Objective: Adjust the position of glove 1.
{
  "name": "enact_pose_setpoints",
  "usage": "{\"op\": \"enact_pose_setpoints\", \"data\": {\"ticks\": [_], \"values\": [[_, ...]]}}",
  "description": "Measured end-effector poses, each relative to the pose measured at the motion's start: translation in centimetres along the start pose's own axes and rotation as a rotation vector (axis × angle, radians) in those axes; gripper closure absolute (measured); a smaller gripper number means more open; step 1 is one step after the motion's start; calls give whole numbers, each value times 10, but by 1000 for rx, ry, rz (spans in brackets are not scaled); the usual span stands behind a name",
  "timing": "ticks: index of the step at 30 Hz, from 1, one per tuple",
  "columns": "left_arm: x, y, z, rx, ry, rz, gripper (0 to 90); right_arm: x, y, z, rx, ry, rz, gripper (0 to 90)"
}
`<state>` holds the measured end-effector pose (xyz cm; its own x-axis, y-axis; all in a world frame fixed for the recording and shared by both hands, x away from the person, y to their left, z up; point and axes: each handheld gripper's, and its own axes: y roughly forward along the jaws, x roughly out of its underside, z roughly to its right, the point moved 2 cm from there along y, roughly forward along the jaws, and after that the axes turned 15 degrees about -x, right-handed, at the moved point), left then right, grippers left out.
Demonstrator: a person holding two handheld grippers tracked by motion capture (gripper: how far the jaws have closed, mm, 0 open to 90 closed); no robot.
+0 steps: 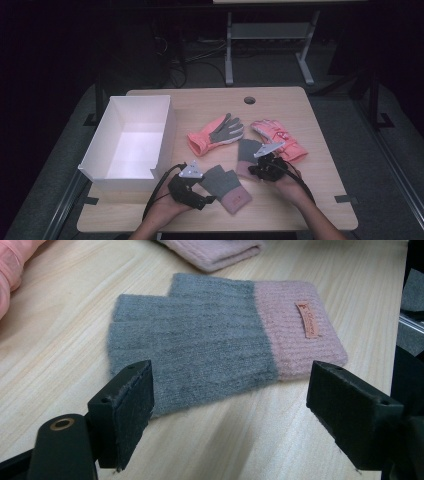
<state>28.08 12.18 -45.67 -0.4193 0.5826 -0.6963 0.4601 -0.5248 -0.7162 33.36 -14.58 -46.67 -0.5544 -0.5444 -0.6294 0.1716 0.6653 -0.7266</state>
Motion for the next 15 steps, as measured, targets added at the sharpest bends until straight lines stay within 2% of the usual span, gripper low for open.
{"op": "enact_pose_setpoints", "data": {"ticks": [7, 15], "values": [[0, -1, -1, 0, -6, 5, 187, 0, 0, 0, 3, 8, -28, 900], [1, 1, -1, -1, -6, -3, 185, 23, -22, 1, -12, 44, -30, 900]]}}
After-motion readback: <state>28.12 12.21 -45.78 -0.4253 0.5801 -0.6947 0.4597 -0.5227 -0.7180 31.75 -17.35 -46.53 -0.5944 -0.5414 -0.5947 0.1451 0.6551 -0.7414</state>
